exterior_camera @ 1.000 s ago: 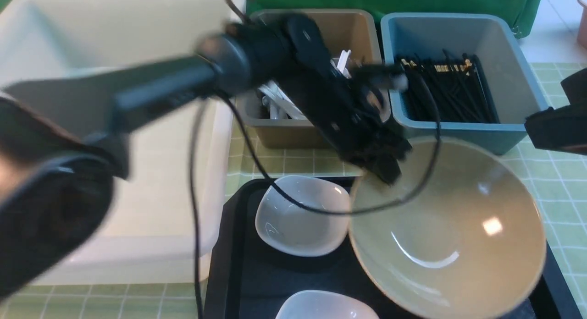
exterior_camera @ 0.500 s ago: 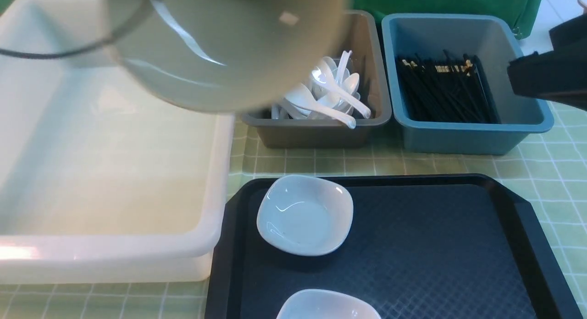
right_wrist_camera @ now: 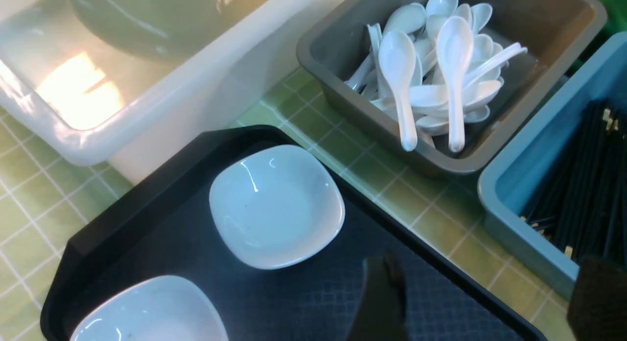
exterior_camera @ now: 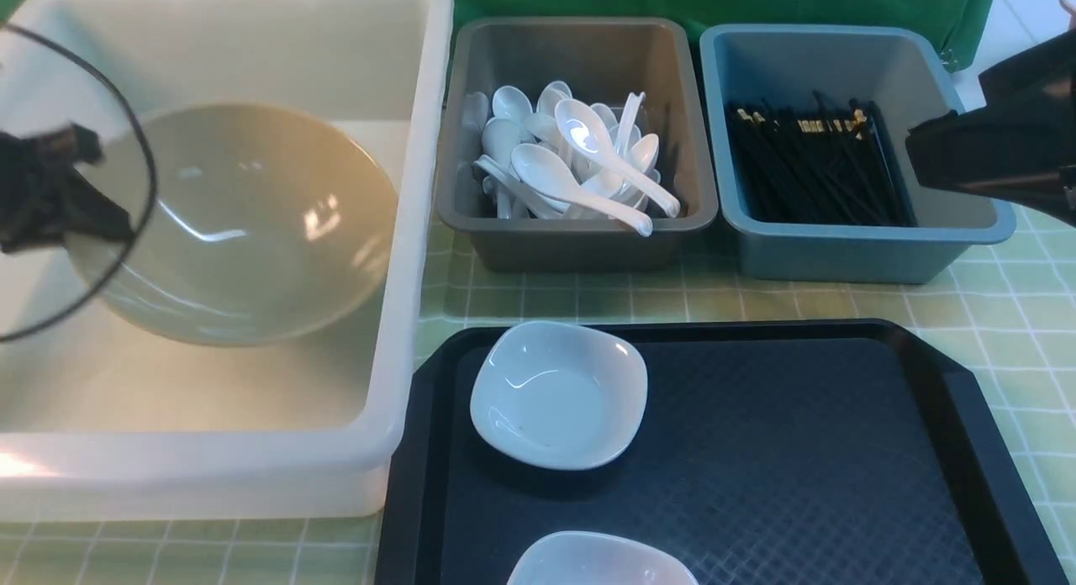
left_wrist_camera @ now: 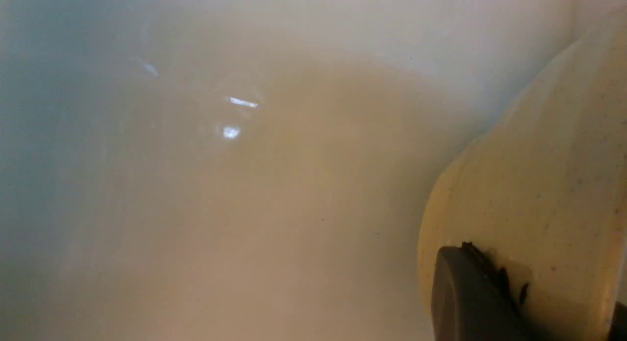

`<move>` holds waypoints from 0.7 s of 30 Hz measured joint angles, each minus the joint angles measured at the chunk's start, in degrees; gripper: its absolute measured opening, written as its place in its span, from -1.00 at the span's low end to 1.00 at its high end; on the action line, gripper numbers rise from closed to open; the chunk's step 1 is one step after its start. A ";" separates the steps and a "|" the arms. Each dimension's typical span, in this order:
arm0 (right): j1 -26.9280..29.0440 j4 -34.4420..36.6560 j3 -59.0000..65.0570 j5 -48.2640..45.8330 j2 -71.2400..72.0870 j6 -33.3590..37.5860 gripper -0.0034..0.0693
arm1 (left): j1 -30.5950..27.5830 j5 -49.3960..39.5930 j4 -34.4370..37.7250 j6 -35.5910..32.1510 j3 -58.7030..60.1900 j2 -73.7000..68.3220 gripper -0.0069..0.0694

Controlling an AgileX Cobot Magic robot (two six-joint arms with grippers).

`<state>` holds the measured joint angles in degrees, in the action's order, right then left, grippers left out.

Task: On green table put chopsticks spoon bowls plates into blue grey white boxes.
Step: 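Place the tan bowl onto the bowl stack in the left bin with the left gripper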

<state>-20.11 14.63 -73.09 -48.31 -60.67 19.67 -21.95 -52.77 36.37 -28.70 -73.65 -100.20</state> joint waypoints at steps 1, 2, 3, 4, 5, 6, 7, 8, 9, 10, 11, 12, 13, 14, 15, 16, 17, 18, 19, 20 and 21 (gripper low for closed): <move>0.00 0.00 0.00 0.00 0.00 0.00 0.44 | 0.33 0.81 0.00 0.84 0.32 -0.62 -0.78; 0.00 0.00 0.00 -0.05 0.00 0.00 0.44 | 1.34 2.40 -1.08 3.39 0.51 -1.74 -0.77; 0.00 0.00 0.00 -0.17 0.00 0.00 0.44 | 1.75 2.85 -2.09 4.10 0.51 -2.27 -0.77; 0.00 0.00 0.00 -0.18 0.00 0.00 0.44 | 1.89 2.98 -2.40 4.47 0.56 -2.27 -0.77; 0.00 0.00 0.00 -0.47 0.00 0.00 0.44 | 2.93 3.66 -4.91 7.96 0.55 -3.10 -0.77; 0.00 0.00 0.00 -0.58 0.00 0.00 0.44 | 3.78 3.67 -6.06 9.97 0.55 -3.31 -0.77; 0.00 0.00 0.00 -0.73 0.00 0.00 0.44 | 4.81 3.64 -9.14 12.41 0.55 -3.55 -0.76; 0.00 0.00 0.00 -0.86 0.00 0.00 0.44 | 5.26 3.64 -10.22 13.36 0.55 -3.60 -0.75; 0.00 0.00 0.00 -1.13 0.00 0.00 0.44 | 6.85 3.39 -13.83 16.95 0.55 -3.72 -0.66; 0.00 0.06 0.00 -1.38 0.00 0.00 0.44 | 7.71 3.09 -16.38 18.62 0.55 -3.72 -0.60; 0.00 0.06 0.00 -1.55 0.00 0.00 0.44 | 8.88 2.85 -18.58 20.84 0.55 -3.72 -0.51; 0.00 0.06 0.00 -1.79 0.00 0.00 0.44 | 9.95 2.49 -20.79 22.36 0.55 -3.64 -0.42; 0.00 0.06 0.00 -1.87 0.00 0.00 0.44 | 10.45 2.22 -22.06 23.36 0.55 -3.60 -0.34; 0.00 0.06 0.00 -2.33 0.00 0.00 0.44 | 11.48 1.84 -23.45 24.55 0.55 -3.48 -0.21; 0.00 0.06 0.00 -2.44 0.00 0.00 0.44 | 11.48 1.74 -23.67 24.70 0.55 -3.44 -0.19; 0.00 0.06 0.00 -3.15 0.00 0.00 0.44 | 12.50 1.17 -24.75 25.57 0.55 -3.00 0.00; 0.00 0.20 0.00 -3.68 0.00 0.20 0.44 | 12.96 0.98 -25.14 25.84 0.55 -2.63 0.10; 0.00 0.76 0.00 -4.33 0.00 1.26 0.44 | 13.69 0.73 -25.43 26.03 0.55 -1.97 0.25; 0.00 0.88 0.00 -4.45 0.00 1.51 0.44 | 13.79 0.67 -25.43 26.18 0.55 -1.70 0.30; 0.00 2.41 0.00 -5.38 0.00 3.52 0.44 | 14.25 0.31 -25.37 26.37 0.55 -0.89 0.44; 0.00 4.07 0.00 -5.94 0.00 4.99 0.44 | 14.43 -0.04 -25.20 26.45 0.55 -0.26 0.53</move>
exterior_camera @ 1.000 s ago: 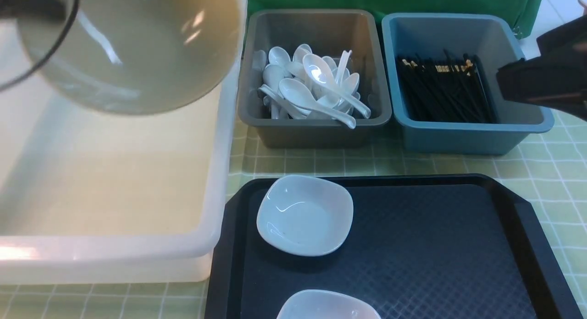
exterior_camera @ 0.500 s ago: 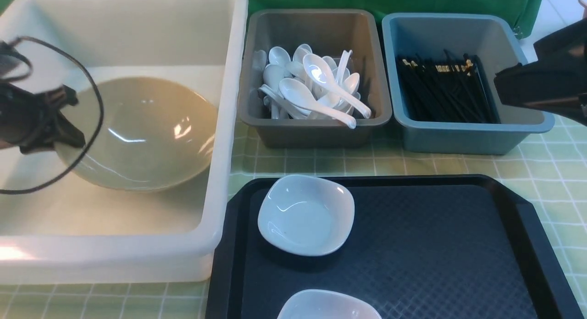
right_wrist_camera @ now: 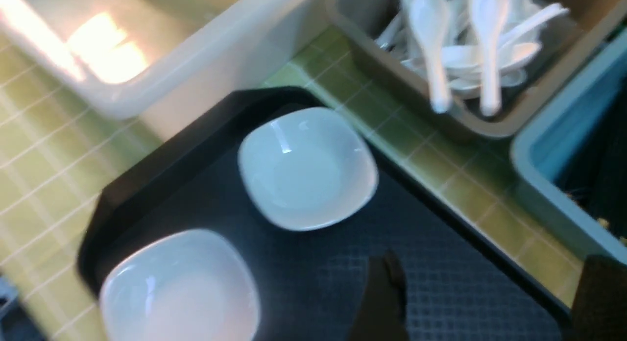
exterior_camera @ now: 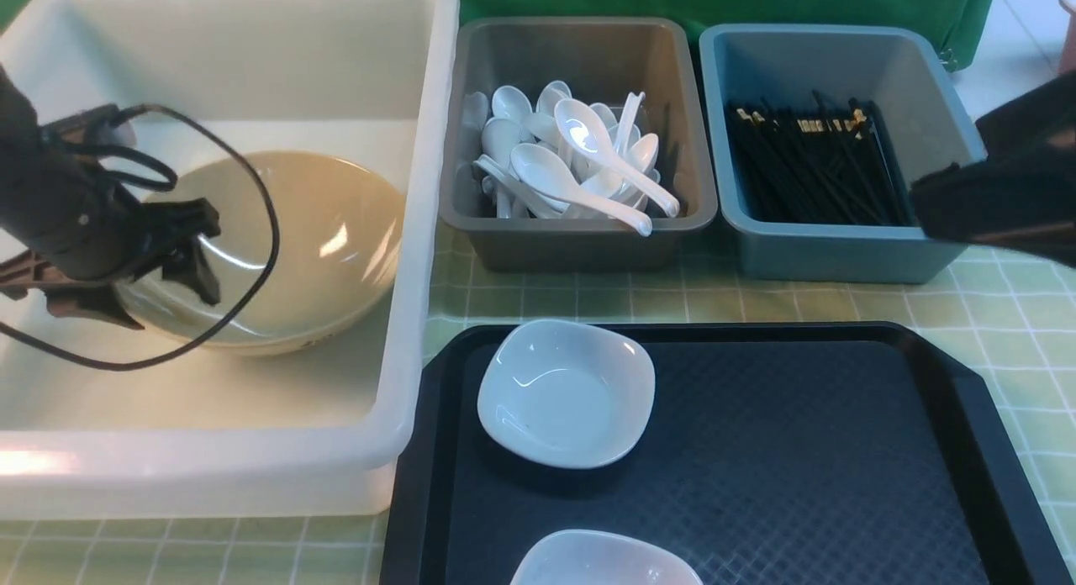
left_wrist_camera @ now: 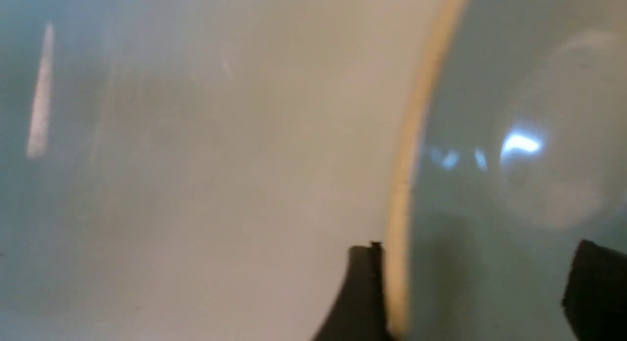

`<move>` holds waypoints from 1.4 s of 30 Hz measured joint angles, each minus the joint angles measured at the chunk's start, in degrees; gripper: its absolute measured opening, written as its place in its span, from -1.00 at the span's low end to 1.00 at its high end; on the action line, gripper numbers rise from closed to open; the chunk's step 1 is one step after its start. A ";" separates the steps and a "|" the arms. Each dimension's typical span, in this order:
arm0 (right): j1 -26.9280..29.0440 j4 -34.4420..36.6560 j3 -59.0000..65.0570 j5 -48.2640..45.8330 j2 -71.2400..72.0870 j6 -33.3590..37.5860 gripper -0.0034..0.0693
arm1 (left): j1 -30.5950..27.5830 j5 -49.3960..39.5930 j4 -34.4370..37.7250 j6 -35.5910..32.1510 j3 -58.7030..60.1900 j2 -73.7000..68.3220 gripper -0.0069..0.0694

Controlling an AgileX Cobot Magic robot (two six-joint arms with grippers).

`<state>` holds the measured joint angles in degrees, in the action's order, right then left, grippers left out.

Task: On green table put chopsticks spoon bowls plates into blue grey white boxes.
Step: 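Place the tan bowl onto the bowl stack in the left bin with the left gripper, then grasp the small white bowl on the black tray by its rim with the left gripper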

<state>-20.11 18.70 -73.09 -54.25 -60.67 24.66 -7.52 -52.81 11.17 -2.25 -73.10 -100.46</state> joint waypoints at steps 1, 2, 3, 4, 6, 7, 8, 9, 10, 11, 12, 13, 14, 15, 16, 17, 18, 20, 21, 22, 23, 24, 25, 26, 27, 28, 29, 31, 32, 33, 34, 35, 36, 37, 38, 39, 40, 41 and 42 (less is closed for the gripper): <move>0.00 1.42 0.00 -0.81 0.00 1.62 0.44 | 0.08 -0.83 0.30 0.00 0.00 0.75 0.65; 0.00 3.76 0.00 -1.91 0.00 4.79 0.44 | 0.08 -2.00 0.31 0.00 0.00 1.77 0.75; 0.00 4.54 0.00 -2.28 0.00 5.26 0.44 | 0.08 -2.22 0.23 0.00 0.00 1.91 0.77; 0.00 7.22 0.00 -3.50 0.00 8.88 0.44 | 0.08 -4.09 -0.63 0.00 0.00 2.90 0.86; 0.00 8.95 0.00 -4.20 0.00 11.02 0.44 | 0.08 -5.68 -1.78 0.00 0.00 4.16 0.89; 0.00 9.65 0.00 -4.48 0.00 11.91 0.44 | 0.08 -6.59 -2.45 0.00 0.00 5.02 0.89; 0.00 9.78 0.00 -4.61 0.00 12.46 0.44 | 0.08 -6.82 -2.51 0.00 0.00 5.77 0.89; 0.00 9.86 0.00 -4.68 0.00 12.83 0.44 | 0.08 -7.08 -2.58 0.00 0.00 6.36 0.89; 0.00 9.92 0.00 -4.72 0.00 12.99 0.44 | 0.08 -7.45 -2.63 0.00 0.00 7.11 0.89; 0.00 9.97 0.00 -4.81 0.00 12.97 0.44 | 0.08 -8.15 -2.68 0.00 0.00 8.12 0.88; 0.00 9.97 0.00 -4.81 0.00 13.02 0.44 | 0.08 -8.69 -2.74 0.00 0.00 8.83 0.88; 0.00 9.97 0.00 -4.81 0.00 13.01 0.44 | 0.08 -8.81 -2.74 0.00 0.00 9.01 0.88; 0.00 9.97 0.00 -4.81 0.00 13.01 0.44 | 0.08 -9.88 -3.13 0.00 -0.19 10.38 0.88; 0.00 9.97 0.00 -4.81 0.00 13.01 0.44 | 0.08 -10.31 -3.28 0.06 -0.41 10.97 0.88; 0.00 10.03 0.00 -4.81 0.00 13.01 0.44 | 0.08 -11.25 -3.34 0.20 -1.38 12.36 0.88; 0.00 10.03 0.00 -4.81 0.00 13.01 0.44 | 0.08 -11.83 -2.99 0.20 -2.77 13.61 0.88; 0.00 10.03 0.00 -4.81 0.00 13.01 0.44 | 0.17 -11.84 -2.67 0.20 -2.99 14.02 0.88; 0.00 10.03 0.00 -4.81 0.00 13.01 0.44 | 2.51 -12.14 3.00 -2.69 -5.72 16.99 0.87; 0.00 10.03 0.00 -4.81 0.00 13.01 0.44 | 3.83 -12.22 5.49 -4.20 -6.02 17.70 0.86; 0.00 10.03 0.00 -4.81 0.00 13.01 0.44 | 5.05 -12.21 7.56 -6.63 -6.30 18.16 0.84; 0.00 10.03 0.00 -4.81 0.00 13.01 0.44 | 5.93 -12.41 8.99 -7.97 -6.38 18.42 0.83; 0.00 10.03 0.00 -4.81 0.06 13.01 0.44 | 9.04 -12.67 13.35 -12.33 -6.55 18.91 0.78; 0.00 10.03 0.00 -4.81 0.06 13.01 0.44 | 11.97 -13.10 16.78 -15.70 -6.60 18.91 0.75; 0.00 10.03 0.00 -4.81 0.06 13.01 0.44 | 15.11 -13.67 19.79 -18.46 -6.60 18.70 0.72; 0.00 10.03 0.00 -4.81 0.06 13.01 0.44 | 18.42 -14.28 22.24 -20.50 -6.60 18.12 0.68; 0.00 10.03 0.00 -4.81 0.06 13.01 0.44 | 21.85 -14.67 23.96 -21.79 -6.60 17.27 0.66; 0.00 10.03 0.00 -4.81 0.06 13.01 0.44 | 25.34 -14.96 24.85 -22.64 -6.60 15.97 0.63; 0.00 10.03 0.00 -4.81 0.06 13.01 0.44 | 32.08 -15.55 24.26 -23.48 -6.61 13.39 0.58; 0.00 10.03 0.00 -4.81 0.06 13.01 0.44 | 34.61 -15.93 23.13 -23.62 -6.61 12.05 0.58; 0.00 10.03 0.00 -4.81 0.06 13.01 0.44 | 35.24 -16.18 22.41 -23.69 -6.61 11.36 0.57; 0.00 10.03 0.00 -4.81 0.06 13.01 0.44 | 40.89 -17.09 18.06 -23.93 -6.61 7.96 0.54; 0.00 10.03 0.00 -4.81 0.06 13.07 0.44 | 42.36 -17.15 16.36 -24.14 -6.61 6.36 0.54; 0.00 10.03 0.00 -4.81 0.06 13.08 0.44 | 43.75 -17.20 14.59 -24.63 -6.61 5.55 0.54; 0.00 10.03 0.00 -4.81 0.06 13.18 0.44 | 46.25 -17.20 10.99 -26.89 -6.61 3.09 0.54; 0.00 10.08 0.00 -4.81 0.06 13.20 0.44 | 48.05 -17.14 8.31 -29.34 -6.61 1.12 0.54; 0.00 10.08 0.00 -4.84 0.06 13.20 0.44 | 49.37 -17.02 6.13 -31.90 -6.61 -0.75 0.54; 0.00 10.08 0.00 -4.84 0.06 13.20 0.44 | 51.18 -16.89 4.44 -36.79 -6.61 -2.47 0.54; 0.00 10.08 0.00 -4.84 0.06 13.25 0.44 | 51.73 -16.89 3.64 -38.66 -6.61 -3.12 0.54; 0.00 10.08 0.00 -4.84 0.06 13.25 0.44 | 52.95 -16.84 2.57 -43.67 -6.61 -4.62 0.54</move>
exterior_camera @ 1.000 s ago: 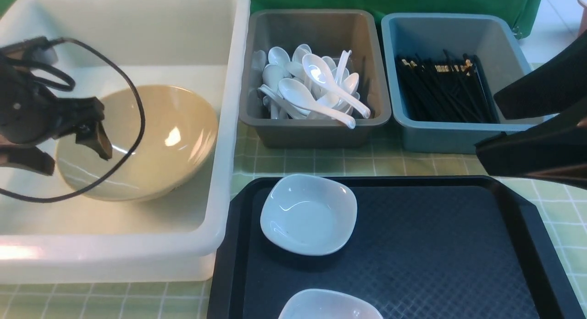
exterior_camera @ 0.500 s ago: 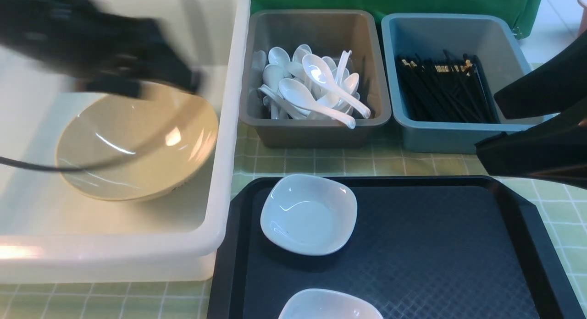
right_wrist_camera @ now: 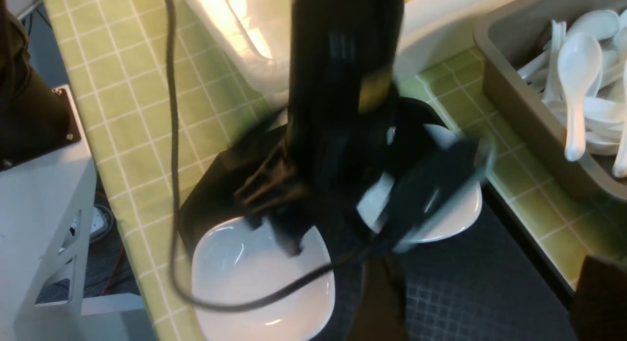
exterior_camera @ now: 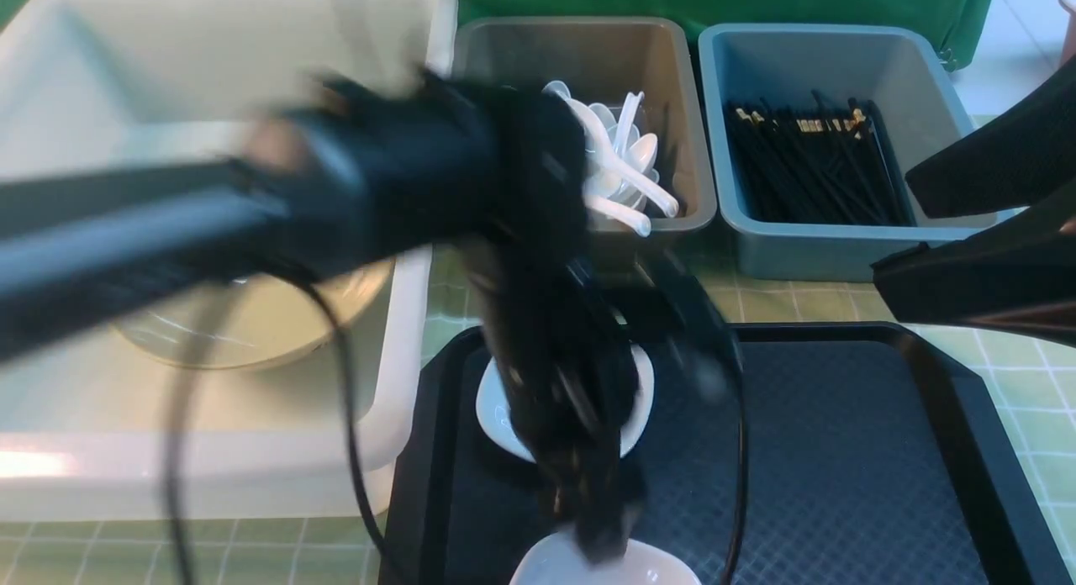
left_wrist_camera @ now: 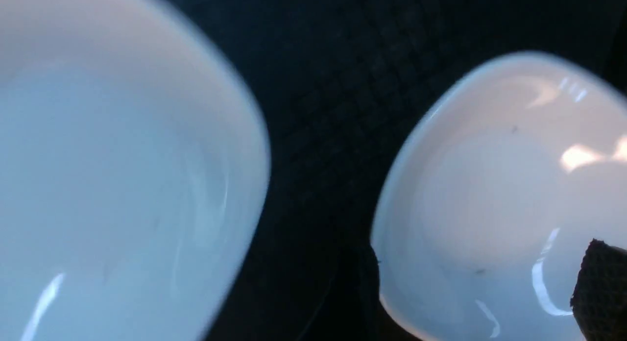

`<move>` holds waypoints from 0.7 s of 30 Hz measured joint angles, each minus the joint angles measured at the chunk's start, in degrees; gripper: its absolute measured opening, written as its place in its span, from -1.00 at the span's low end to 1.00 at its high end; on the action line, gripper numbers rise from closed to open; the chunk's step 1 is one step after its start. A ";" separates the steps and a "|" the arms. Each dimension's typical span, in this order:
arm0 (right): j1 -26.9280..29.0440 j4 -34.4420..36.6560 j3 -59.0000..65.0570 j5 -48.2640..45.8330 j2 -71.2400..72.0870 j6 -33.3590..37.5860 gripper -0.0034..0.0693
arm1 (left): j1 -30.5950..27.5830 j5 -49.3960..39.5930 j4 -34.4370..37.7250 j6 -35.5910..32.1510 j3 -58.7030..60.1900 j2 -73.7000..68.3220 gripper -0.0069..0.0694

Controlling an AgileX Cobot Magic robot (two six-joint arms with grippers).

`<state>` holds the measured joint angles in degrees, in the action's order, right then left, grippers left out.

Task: On green table put chopsticks spoon bowls plates into blue grey white boxes.
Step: 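Grasp the small white bowl on the black tray by its rim with the left gripper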

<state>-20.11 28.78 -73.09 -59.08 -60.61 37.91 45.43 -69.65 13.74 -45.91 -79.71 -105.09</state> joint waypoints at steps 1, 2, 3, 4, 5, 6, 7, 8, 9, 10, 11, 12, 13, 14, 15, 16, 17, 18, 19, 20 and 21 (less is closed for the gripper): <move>0.00 0.00 0.00 0.00 0.00 0.13 0.44 | 1.70 0.06 -0.73 -8.20 0.00 -2.37 0.54; 0.00 0.00 0.00 0.00 0.00 0.25 0.44 | 2.24 0.06 -0.78 -12.96 0.00 -3.28 0.54; 0.00 0.00 0.00 0.00 0.00 0.37 0.44 | 2.84 0.06 -0.78 -17.92 0.00 -4.56 0.54; 0.00 0.00 0.00 0.00 0.00 0.41 0.44 | 3.03 0.12 -0.78 -20.02 0.00 -5.03 0.54; 0.00 0.00 0.00 -0.04 0.00 0.61 0.44 | 3.17 0.30 -0.78 -23.27 0.00 -5.63 0.54; 0.00 0.00 0.00 -0.04 0.00 0.61 0.44 | 3.21 0.27 -0.78 -23.70 0.00 -5.79 0.54; 0.00 0.00 0.00 -0.34 0.00 0.84 0.44 | 3.21 1.30 -0.99 -25.81 0.00 -6.14 0.54; 0.00 0.00 0.00 -0.44 0.00 0.84 0.44 | 3.21 1.87 -1.07 -26.51 0.00 -6.20 0.54; 0.00 0.00 0.00 -0.49 0.00 0.84 0.44 | 3.21 2.02 -1.14 -26.62 0.00 -6.20 0.54; 0.00 0.00 0.00 -0.74 0.00 0.88 0.44 | 3.21 3.27 -1.19 -27.03 0.00 -6.20 0.54; 0.00 0.00 0.00 -0.86 0.00 0.88 0.44 | 3.21 3.89 -1.19 -27.10 -0.05 -6.20 0.54; 0.00 0.00 0.00 -1.03 0.00 0.90 0.44 | 3.21 5.23 -1.19 -27.36 -0.11 -6.31 0.54; 0.00 0.00 0.00 -1.12 0.00 0.90 0.44 | 3.21 5.92 -1.19 -27.52 -0.11 -6.45 0.54; 0.00 0.00 0.00 -1.11 0.00 0.95 0.44 | 3.21 6.58 -1.19 -27.58 -0.11 -6.78 0.54; 0.00 0.00 0.00 -1.17 0.00 0.95 0.44 | 3.21 6.84 -1.19 -27.64 -0.11 -7.30 0.54; 0.00 0.00 0.00 -1.22 0.00 0.95 0.44 | 3.21 6.89 -1.07 -27.70 -0.11 -7.59 0.54; 0.00 0.00 0.00 -1.29 0.00 0.95 0.44 | 3.21 6.83 -1.07 -27.77 -0.11 -7.83 0.54; 0.00 0.00 0.00 -1.54 0.00 0.95 0.44 | 3.21 6.35 -0.76 -27.76 -0.11 -8.93 0.51; 0.00 0.00 0.00 -1.53 0.00 0.97 0.44 | 3.21 6.26 -0.76 -27.76 -0.11 -9.07 0.50; 0.00 0.00 0.00 -1.53 0.00 1.02 0.44 | 3.21 5.53 -0.50 -27.76 -0.11 -9.83 0.45; 0.00 0.00 0.00 -1.55 0.00 1.02 0.44 | 3.21 4.85 -0.13 -27.69 -0.46 -10.22 0.40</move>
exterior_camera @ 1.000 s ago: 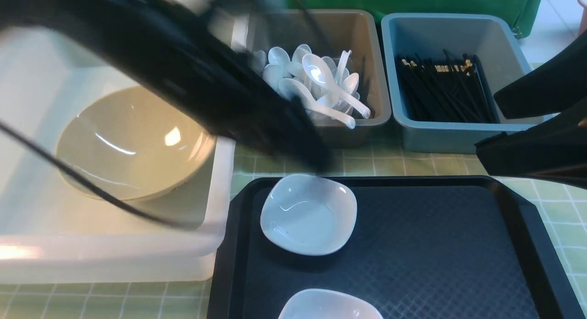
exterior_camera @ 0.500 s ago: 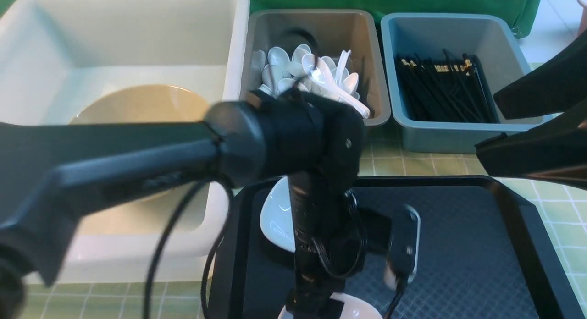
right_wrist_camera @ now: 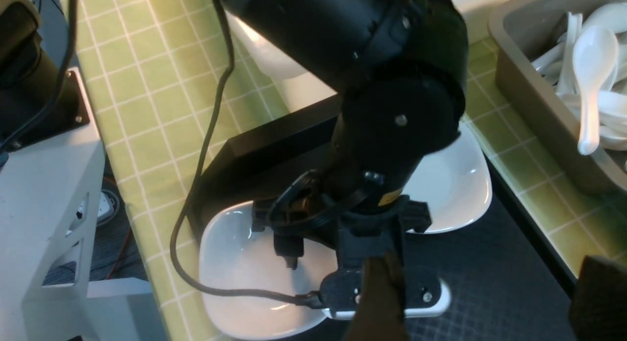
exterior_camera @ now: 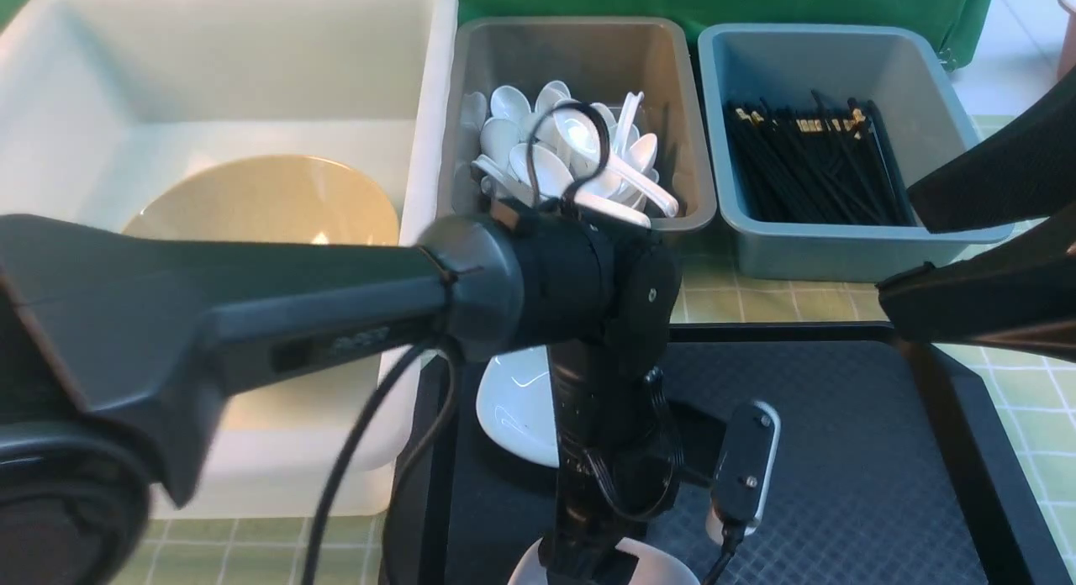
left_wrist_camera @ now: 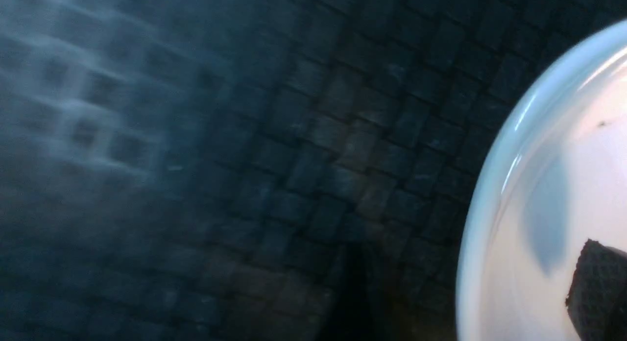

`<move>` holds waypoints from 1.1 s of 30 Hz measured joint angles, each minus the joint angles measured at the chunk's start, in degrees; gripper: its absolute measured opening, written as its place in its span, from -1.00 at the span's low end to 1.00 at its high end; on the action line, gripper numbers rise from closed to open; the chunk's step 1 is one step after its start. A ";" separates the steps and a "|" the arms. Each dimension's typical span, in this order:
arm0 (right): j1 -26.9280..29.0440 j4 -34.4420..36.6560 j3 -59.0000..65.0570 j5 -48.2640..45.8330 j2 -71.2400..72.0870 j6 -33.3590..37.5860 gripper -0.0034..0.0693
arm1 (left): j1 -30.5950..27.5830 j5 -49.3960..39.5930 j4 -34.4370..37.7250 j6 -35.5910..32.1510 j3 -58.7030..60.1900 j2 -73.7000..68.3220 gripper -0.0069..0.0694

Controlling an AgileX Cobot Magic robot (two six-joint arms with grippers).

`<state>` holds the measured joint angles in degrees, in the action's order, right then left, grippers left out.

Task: On green table put chopsticks spoon bowls plates into blue grey white boxes.
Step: 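Grasp the small white bowl on the black tray by its rim with the left gripper, then place the white bowl into the white bin with the other dishes with the left gripper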

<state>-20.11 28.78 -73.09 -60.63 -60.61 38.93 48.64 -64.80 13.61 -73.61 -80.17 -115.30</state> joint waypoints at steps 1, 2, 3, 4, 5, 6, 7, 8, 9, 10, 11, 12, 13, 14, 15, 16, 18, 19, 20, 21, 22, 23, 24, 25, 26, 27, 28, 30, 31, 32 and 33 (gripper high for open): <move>0.00 0.00 0.00 -0.05 0.00 0.00 0.44 | -0.06 -0.59 0.46 0.42 -0.06 -0.24 0.34; 0.00 0.00 0.00 -0.07 0.00 0.00 0.44 | -0.06 -1.36 1.12 1.30 -0.20 -0.45 0.25; 0.00 0.00 0.00 -0.12 0.00 0.00 0.44 | -0.11 -1.87 1.59 1.85 -0.32 -0.66 0.18; 0.00 0.00 0.00 -0.12 0.00 0.00 0.44 | -0.10 -2.41 2.15 2.60 -0.32 -0.90 0.07; 0.00 0.00 0.00 -0.12 0.00 0.00 0.44 | -0.17 -2.48 2.31 2.75 -0.32 -0.93 0.02; 0.00 0.00 0.00 -0.12 0.00 0.00 0.44 | -0.30 -2.70 2.91 3.05 -0.38 -1.12 -0.17; 0.00 0.00 0.00 -0.12 0.00 0.00 0.44 | -0.51 -2.78 3.29 3.23 -0.38 -1.20 -0.32; 0.00 0.00 0.00 -0.12 0.00 0.00 0.44 | -0.92 -2.89 3.64 3.34 -0.38 -1.38 -0.50; 0.00 0.00 0.00 -0.12 0.00 0.00 0.44 | -1.52 -3.22 3.83 3.43 -0.43 -1.41 -0.58; 0.00 0.00 0.00 -0.15 0.00 0.00 0.44 | -1.80 -3.37 4.00 3.56 -0.49 -1.41 -0.59; 0.00 0.00 0.00 -0.15 0.00 0.00 0.44 | -3.11 -3.67 4.88 3.80 -0.68 -1.36 -0.65; 0.00 0.00 0.00 -0.15 0.00 0.00 0.44 | -3.88 -4.08 5.76 4.02 -0.98 -1.36 -0.68; 0.00 0.00 0.00 -0.20 0.00 0.00 0.44 | -4.48 -4.69 6.29 4.17 -1.24 -1.36 -0.69; 0.00 0.00 0.00 -0.20 0.00 0.00 0.44 | -5.03 -4.90 7.02 4.46 -1.52 -1.29 -0.70; 0.00 0.00 0.00 -0.20 0.00 0.00 0.44 | -5.53 -5.03 7.86 5.08 -2.13 -1.13 -0.73; 0.00 0.00 0.00 -0.22 0.00 0.00 0.44 | -6.17 -5.03 9.11 5.81 -2.99 -0.86 -0.76; 0.00 0.00 0.00 -0.34 0.00 0.00 0.44 | -7.58 -4.50 11.75 7.69 -5.22 0.60 -0.78; 0.00 0.00 0.00 -0.34 0.00 0.00 0.44 | -8.20 -4.27 12.71 9.04 -6.41 1.56 -0.78; 0.00 0.00 0.00 -0.34 0.00 0.00 0.44 | -8.80 -4.04 13.49 10.63 -7.81 2.70 -0.78; 0.00 0.00 0.00 -0.34 0.00 0.00 0.44 | -8.93 -4.03 13.67 11.40 -8.04 2.94 -0.78; 0.00 0.00 0.00 -0.36 0.00 0.00 0.44 | -9.67 -4.11 14.53 13.83 -9.29 4.86 -0.78; 0.00 0.00 0.00 -0.36 0.00 0.00 0.44 | -10.22 -4.11 14.65 15.97 -10.22 6.36 -0.78; 0.00 0.00 0.00 -0.36 0.00 0.00 0.44 | -10.81 -4.19 14.65 17.95 -10.94 7.98 -0.78; 0.00 0.00 0.00 -0.36 0.00 0.14 0.44 | -11.64 -4.26 14.33 19.70 -11.38 9.67 -0.78; 0.00 0.00 0.00 -0.30 0.00 0.24 0.44 | -12.48 -4.50 13.66 21.35 -11.55 11.40 -0.78; 0.00 0.00 0.00 -0.25 0.00 0.32 0.44 | -13.36 -4.83 12.95 23.06 -11.57 12.78 -0.78; 0.00 0.00 0.00 0.01 0.00 0.43 0.44 | -14.41 -5.24 11.81 24.52 -11.57 14.11 -0.78; 0.00 0.00 0.00 0.52 0.00 0.64 0.44 | -19.00 -5.80 9.02 29.04 -11.57 18.07 -0.78; 0.00 0.00 0.00 0.65 0.00 0.64 0.44 | -21.10 -5.88 8.50 31.25 -11.57 18.90 -0.78; 0.00 0.00 0.00 0.66 0.00 0.64 0.44 | -21.66 -5.93 8.16 31.67 -11.57 19.46 -0.78; 0.00 0.06 0.00 0.78 0.00 0.66 0.44 | -26.16 -5.93 7.28 34.68 -11.57 21.24 -0.78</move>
<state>-20.11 28.84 -73.09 -59.85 -60.61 39.59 22.49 -70.73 20.89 -38.92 -91.74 -94.06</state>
